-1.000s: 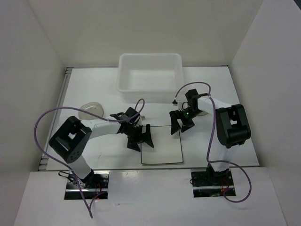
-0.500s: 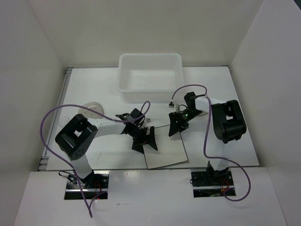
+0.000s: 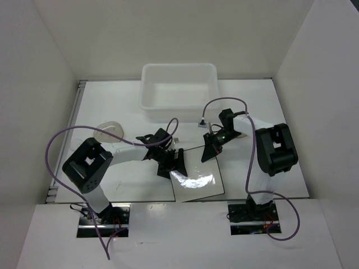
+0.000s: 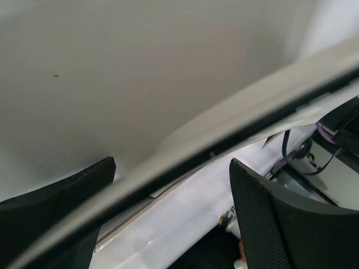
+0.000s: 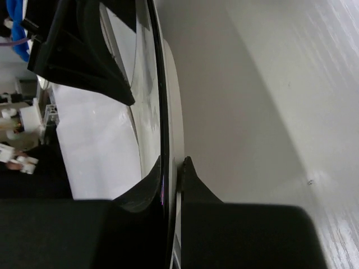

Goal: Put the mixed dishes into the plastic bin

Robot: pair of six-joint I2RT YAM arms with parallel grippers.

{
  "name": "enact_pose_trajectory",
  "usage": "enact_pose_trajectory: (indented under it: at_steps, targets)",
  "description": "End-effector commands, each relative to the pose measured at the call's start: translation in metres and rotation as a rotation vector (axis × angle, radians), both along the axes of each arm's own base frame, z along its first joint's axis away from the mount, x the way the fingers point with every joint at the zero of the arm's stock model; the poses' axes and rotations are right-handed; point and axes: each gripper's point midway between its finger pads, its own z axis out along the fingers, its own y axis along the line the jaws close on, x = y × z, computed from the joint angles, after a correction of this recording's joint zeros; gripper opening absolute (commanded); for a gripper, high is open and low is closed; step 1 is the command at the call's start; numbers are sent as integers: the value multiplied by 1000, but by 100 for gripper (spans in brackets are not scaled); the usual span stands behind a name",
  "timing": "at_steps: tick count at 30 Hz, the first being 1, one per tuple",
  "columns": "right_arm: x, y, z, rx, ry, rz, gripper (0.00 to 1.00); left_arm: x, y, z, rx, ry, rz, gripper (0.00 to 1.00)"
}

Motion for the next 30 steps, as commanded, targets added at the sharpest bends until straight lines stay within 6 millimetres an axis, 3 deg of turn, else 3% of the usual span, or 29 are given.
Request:
enact_pose_trajectory:
  at_steps: [1,5,11,16,18,20,25,28,29,30]
  targets:
    - [-13,19,57,169,-115,67,1,16,0,13,1,-133,24,89]
    - [-24,22,94,246,-190,67,1,18,10,40,7,-210,58,92]
    - [-20,19,127,319,-242,49,1,27,31,114,-76,-368,171,100]
    - [11,6,153,393,-197,-59,1,31,58,145,-65,-467,261,100]
    - [24,0,160,418,-186,-88,1,34,77,169,-55,-554,331,100]
    - [40,-12,187,482,-233,-125,1,26,85,203,-150,-678,347,100]
    - [69,-20,209,478,-297,-149,1,0,124,222,-208,-784,458,100]
    - [90,-18,230,490,-366,-161,1,-12,141,215,-182,-770,505,100]
    - [113,-16,254,504,-413,-195,99,-14,144,216,-180,-769,521,100]
    - [122,-18,262,520,-410,-227,2,-13,147,218,-182,-782,532,100]
